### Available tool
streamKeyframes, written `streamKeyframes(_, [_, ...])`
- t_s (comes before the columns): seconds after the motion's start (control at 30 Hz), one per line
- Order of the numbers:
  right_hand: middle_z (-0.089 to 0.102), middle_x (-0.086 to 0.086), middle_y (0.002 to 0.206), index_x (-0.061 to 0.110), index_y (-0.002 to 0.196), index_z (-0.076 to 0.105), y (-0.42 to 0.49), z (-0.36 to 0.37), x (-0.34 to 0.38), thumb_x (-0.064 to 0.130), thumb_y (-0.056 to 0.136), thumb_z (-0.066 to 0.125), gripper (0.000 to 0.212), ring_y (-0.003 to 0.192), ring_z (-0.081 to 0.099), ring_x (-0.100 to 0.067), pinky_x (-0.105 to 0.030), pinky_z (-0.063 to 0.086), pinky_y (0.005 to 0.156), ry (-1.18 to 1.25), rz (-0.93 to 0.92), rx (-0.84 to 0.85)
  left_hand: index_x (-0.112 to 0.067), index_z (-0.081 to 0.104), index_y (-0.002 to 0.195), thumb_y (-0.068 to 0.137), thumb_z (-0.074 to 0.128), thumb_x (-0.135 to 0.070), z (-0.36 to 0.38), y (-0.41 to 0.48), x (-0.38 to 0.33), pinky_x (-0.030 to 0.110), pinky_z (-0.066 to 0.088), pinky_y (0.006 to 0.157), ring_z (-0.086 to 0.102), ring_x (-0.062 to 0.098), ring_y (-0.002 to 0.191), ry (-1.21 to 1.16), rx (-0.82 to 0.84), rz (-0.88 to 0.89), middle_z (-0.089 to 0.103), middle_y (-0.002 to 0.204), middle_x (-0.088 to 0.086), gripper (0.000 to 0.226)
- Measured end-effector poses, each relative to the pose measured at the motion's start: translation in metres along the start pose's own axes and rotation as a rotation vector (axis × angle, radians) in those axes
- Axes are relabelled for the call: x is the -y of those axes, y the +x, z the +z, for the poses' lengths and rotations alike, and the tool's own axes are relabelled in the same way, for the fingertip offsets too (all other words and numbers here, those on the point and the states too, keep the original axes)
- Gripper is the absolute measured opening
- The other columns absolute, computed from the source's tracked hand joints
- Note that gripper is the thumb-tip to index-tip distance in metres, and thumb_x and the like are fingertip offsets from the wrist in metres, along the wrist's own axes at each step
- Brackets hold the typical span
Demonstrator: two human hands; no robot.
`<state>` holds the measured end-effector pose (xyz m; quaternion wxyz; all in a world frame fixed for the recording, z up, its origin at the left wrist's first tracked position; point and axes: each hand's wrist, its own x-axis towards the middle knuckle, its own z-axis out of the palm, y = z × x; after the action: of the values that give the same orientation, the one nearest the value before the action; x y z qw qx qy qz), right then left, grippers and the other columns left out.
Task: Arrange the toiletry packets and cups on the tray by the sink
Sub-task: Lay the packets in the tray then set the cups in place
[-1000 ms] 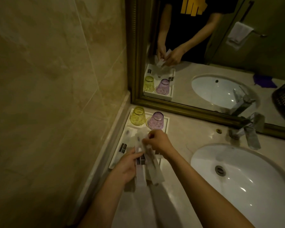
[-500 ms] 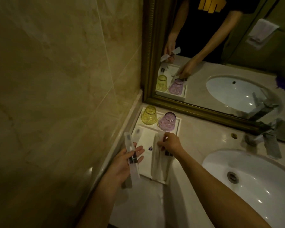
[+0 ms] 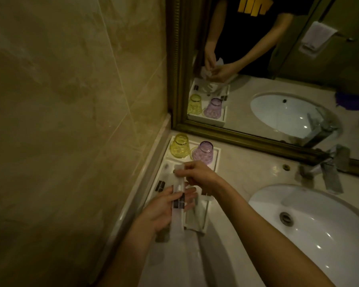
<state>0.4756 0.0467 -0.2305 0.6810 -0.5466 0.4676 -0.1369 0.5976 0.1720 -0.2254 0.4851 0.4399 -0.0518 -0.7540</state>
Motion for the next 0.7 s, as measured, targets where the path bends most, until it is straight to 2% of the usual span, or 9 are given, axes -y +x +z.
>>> streamKeyframes(0.07, [0.065,-0.006,0.073,0.001,0.091,0.072,0.009,-0.007,-0.001,0.017,0.082,0.081,0.020,0.055,0.051,-0.009,-0.022,0.042,0.051,0.056,0.036,-0.109,0.001,0.054,0.132,0.100,0.044,0.000,-0.001,-0.002,0.002,0.046,0.056,0.093,0.066,0.035,0.116,-0.003,0.011,-0.012,0.067,0.125,0.025,0.034])
streamKeyframes(0.17, [0.067,-0.011,0.074,0.000,0.086,0.069,0.024,-0.018,-0.003,0.016,0.081,0.083,0.021,0.055,0.057,-0.011,-0.022,0.048,0.050,0.074,0.082,-0.304,0.003,0.056,0.129,0.098,0.048,0.000,-0.012,-0.007,0.010,0.048,0.053,0.098,0.067,0.034,0.115,0.078,-0.032,-0.048,0.069,0.122,0.024,0.032])
streamKeyframes(0.27, [0.073,-0.017,0.081,-0.002,0.092,0.072,0.038,-0.025,-0.008,0.017,0.079,0.084,0.027,0.062,0.063,-0.018,-0.029,0.055,0.059,-0.037,0.091,-0.444,0.004,0.055,0.125,0.099,0.050,-0.002,-0.029,-0.011,0.025,0.046,0.059,0.087,0.073,0.032,0.102,0.246,-0.170,-0.116,0.074,0.110,0.022,0.026])
streamKeyframes(0.37, [0.073,-0.016,0.081,0.004,0.089,0.070,0.047,-0.025,-0.013,0.016,0.082,0.081,0.018,0.063,0.064,-0.018,-0.029,0.056,0.061,-0.108,0.085,-0.475,0.002,0.062,0.115,0.098,0.056,-0.010,-0.037,-0.017,0.037,0.041,0.063,0.072,0.076,0.035,0.081,0.521,-0.347,-0.146,0.077,0.092,0.023,0.021])
streamKeyframes(0.43, [0.071,-0.014,0.078,0.000,0.091,0.070,0.052,-0.020,-0.017,0.015,0.085,0.079,0.019,0.059,0.063,-0.015,-0.026,0.056,0.057,-0.138,0.092,-0.452,-0.004,0.067,0.105,0.098,0.057,-0.012,-0.036,-0.018,0.041,0.035,0.062,0.058,0.075,0.031,0.067,0.752,-0.501,-0.032,0.075,0.080,0.017,0.015])
streamKeyframes(0.47, [0.072,-0.016,0.078,-0.004,0.093,0.070,0.055,-0.017,-0.019,0.014,0.085,0.079,0.022,0.060,0.064,-0.015,-0.028,0.058,0.059,-0.145,0.091,-0.451,-0.009,0.068,0.100,0.097,0.058,-0.015,-0.036,-0.016,0.042,0.033,0.061,0.058,0.073,0.024,0.064,0.940,-0.581,0.081,0.074,0.078,0.010,0.012])
streamKeyframes(0.53, [0.073,-0.021,0.082,-0.009,0.092,0.068,0.058,-0.009,-0.023,0.011,0.084,0.079,0.024,0.063,0.066,-0.020,-0.038,0.062,0.068,-0.125,0.099,-0.445,-0.020,0.068,0.098,0.096,0.058,-0.021,-0.037,-0.015,0.044,0.029,0.061,0.071,0.068,0.008,0.074,1.371,-0.628,0.356,0.070,0.087,-0.004,0.011])
streamKeyframes(0.6, [0.072,-0.020,0.078,-0.003,0.082,0.066,0.059,-0.003,-0.024,0.012,0.084,0.080,0.020,0.064,0.068,-0.023,-0.041,0.062,0.073,-0.135,0.125,-0.407,-0.027,0.064,0.118,0.097,0.056,-0.025,-0.038,-0.014,0.046,0.026,0.054,0.093,0.064,0.006,0.103,1.605,-0.544,0.559,0.067,0.116,-0.008,0.023])
streamKeyframes(0.7, [0.073,-0.017,0.080,0.006,0.080,0.064,0.059,0.003,-0.028,0.020,0.086,0.078,0.020,0.072,0.074,-0.028,-0.045,0.062,0.077,-0.339,0.057,-0.390,-0.027,0.038,0.149,0.101,0.048,-0.034,-0.038,-0.007,0.053,0.029,0.035,0.116,0.037,0.008,0.142,1.772,-0.392,0.499,0.041,0.156,-0.005,0.050])
